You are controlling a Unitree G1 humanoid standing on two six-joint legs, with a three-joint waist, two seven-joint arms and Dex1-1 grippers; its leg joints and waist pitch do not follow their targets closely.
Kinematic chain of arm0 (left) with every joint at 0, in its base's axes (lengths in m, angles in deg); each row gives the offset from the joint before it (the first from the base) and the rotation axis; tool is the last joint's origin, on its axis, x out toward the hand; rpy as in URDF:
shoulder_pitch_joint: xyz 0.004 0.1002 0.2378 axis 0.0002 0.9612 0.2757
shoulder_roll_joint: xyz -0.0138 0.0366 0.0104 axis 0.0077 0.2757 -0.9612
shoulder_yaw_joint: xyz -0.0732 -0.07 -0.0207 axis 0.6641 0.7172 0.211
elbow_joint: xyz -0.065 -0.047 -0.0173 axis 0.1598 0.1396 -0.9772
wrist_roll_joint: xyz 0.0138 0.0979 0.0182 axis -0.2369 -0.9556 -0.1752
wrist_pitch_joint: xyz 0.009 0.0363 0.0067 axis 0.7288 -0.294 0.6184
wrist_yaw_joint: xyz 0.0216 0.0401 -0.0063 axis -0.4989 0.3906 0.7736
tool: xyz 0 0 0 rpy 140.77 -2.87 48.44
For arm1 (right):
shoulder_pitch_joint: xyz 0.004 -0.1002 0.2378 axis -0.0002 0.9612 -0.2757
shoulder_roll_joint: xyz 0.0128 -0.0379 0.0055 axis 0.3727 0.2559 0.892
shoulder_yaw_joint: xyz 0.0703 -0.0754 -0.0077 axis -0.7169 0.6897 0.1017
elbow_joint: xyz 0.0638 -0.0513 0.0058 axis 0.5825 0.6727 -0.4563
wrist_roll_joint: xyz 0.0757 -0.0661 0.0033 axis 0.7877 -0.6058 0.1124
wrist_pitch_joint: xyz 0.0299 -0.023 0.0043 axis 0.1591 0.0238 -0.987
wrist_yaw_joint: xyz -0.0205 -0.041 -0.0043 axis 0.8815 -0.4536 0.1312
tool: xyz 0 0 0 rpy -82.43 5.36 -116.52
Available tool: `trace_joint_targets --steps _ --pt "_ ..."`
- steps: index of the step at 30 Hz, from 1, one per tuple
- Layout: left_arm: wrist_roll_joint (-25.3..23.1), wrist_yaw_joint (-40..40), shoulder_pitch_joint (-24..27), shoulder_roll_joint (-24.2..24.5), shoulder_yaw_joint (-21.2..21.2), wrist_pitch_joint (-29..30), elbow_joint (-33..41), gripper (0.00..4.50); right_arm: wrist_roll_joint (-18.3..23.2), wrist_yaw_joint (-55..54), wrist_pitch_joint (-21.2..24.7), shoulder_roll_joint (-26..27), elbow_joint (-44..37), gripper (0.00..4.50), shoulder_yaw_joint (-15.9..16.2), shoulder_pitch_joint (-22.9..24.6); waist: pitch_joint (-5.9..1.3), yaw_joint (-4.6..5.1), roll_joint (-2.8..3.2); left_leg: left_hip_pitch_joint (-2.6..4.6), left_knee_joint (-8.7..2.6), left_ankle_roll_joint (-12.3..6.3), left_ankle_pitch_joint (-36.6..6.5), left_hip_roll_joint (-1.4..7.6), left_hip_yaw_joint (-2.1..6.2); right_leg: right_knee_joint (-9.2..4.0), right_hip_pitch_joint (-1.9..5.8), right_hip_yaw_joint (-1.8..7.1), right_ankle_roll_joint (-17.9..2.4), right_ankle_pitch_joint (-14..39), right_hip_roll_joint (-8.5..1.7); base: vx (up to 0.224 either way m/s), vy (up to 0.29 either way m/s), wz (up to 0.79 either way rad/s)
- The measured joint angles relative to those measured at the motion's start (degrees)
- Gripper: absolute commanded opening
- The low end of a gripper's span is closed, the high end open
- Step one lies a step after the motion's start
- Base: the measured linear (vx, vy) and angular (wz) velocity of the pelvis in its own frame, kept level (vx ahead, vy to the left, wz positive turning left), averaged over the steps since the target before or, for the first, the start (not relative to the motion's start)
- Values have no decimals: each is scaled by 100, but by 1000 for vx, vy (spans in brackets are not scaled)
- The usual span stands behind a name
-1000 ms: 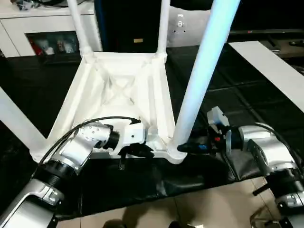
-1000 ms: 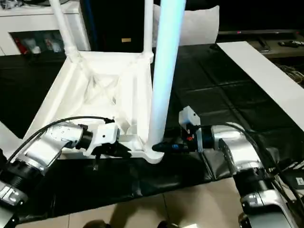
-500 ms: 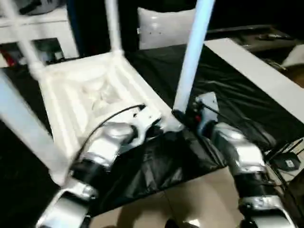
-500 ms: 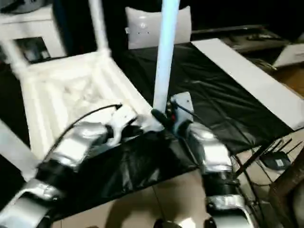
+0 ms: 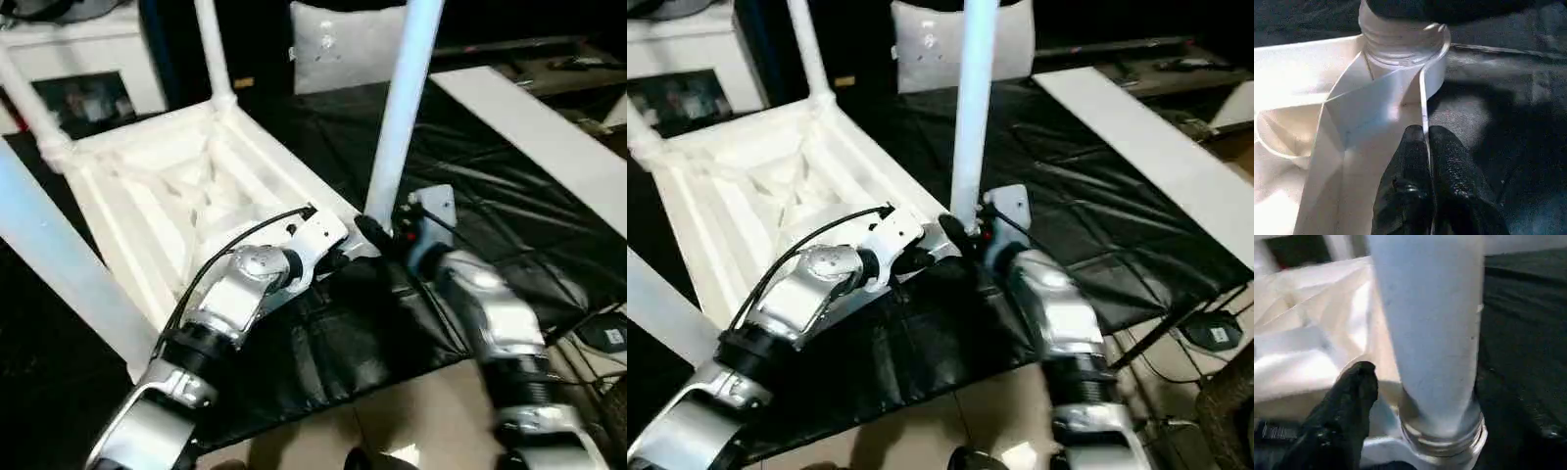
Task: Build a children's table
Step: Rotate leg to tighten
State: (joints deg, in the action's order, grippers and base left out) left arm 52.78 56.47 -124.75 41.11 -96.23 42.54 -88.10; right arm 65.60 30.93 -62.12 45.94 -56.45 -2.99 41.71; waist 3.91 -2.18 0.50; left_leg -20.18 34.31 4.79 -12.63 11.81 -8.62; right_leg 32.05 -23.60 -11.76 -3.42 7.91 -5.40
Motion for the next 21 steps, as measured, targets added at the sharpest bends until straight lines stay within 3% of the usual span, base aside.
trace_joint_targets --steps 4,7,13,15,21 --pt "61 522 175 332 -90 -331 161 0 18 914 -234 -650 -55 394 129 44 0 -119 3 10 0 -2 6 10 -13 28 -15 1 -8 15 11 0 0 0" --pt "131 988 294 615 -130 -675 198 0 143 1807 -493 -1144 -144 426 249 150 0 -150 2 21 4 10 12 9 -26 26 -1 1 -10 13 11 0 0 0" --pt "340 1815 436 1059 -208 -1200 237 0 241 3090 -811 -1641 -152 426 512 215 0 -159 0 22 25 10 12 8 -16 10 24 2 0 7 8 0 0 0" --pt "384 2143 464 1195 -243 -1373 263 0 364 3503 -836 -1755 -142 426 597 198 1 -227 -6 19 26 10 12 8 -15 9 26 6 1 7 7 0 0 0" --pt "513 3039 424 1586 -424 -1777 259 0 443 4486 -906 -1893 124 371 922 58 -5 -390 -18 12 21 8 10 10 -7 10 24 8 6 11 7 0 0 0"
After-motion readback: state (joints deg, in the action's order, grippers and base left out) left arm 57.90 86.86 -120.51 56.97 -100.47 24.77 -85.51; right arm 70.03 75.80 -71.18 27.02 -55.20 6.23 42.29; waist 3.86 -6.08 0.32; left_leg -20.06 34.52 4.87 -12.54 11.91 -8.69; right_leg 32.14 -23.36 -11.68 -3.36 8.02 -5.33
